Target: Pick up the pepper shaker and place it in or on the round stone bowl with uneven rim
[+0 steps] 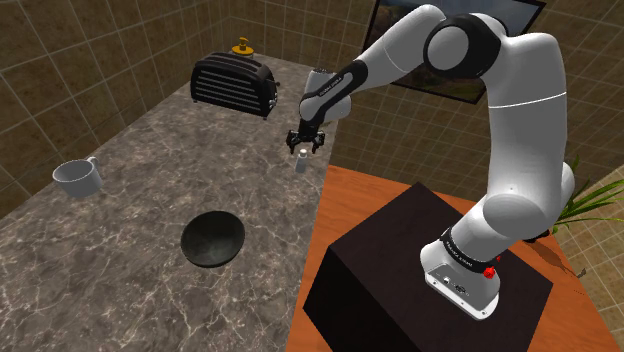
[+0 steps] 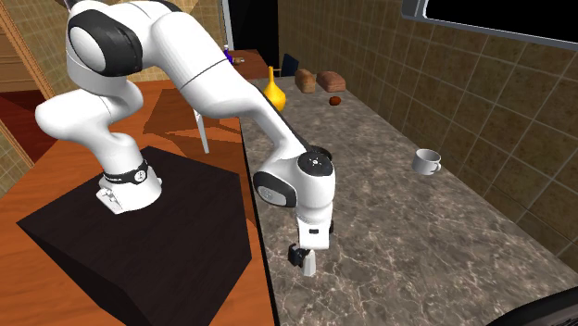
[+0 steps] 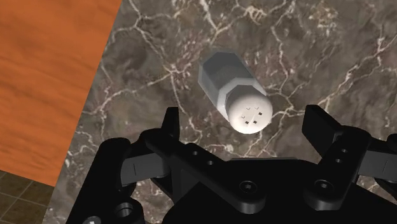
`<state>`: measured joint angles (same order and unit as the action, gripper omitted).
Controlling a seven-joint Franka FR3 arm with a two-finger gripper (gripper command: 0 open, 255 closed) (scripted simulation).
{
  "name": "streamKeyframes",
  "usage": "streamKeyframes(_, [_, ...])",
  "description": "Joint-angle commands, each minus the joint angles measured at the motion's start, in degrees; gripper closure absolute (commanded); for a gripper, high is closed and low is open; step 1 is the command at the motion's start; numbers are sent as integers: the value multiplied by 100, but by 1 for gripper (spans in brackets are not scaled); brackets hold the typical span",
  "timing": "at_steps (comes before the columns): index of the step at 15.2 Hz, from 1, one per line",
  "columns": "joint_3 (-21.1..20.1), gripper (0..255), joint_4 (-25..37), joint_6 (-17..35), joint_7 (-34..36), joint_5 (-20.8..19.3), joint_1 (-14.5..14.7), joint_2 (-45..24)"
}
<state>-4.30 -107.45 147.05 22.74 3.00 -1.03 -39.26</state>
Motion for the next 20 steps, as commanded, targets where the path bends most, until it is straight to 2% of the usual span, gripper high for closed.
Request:
streamKeyframes(1, [0,0,2,0,0,0,0,-1])
streamKeyframes(2, [0,0,0,0,0,0,0,-1])
streamKeyframes(3, [0,255,0,0,0,0,0,-1])
streamKeyframes(12, [0,255,2,0,0,0,0,-1])
streamKeyframes(20, [-13,255,-116,-389,23,10,-15,506])
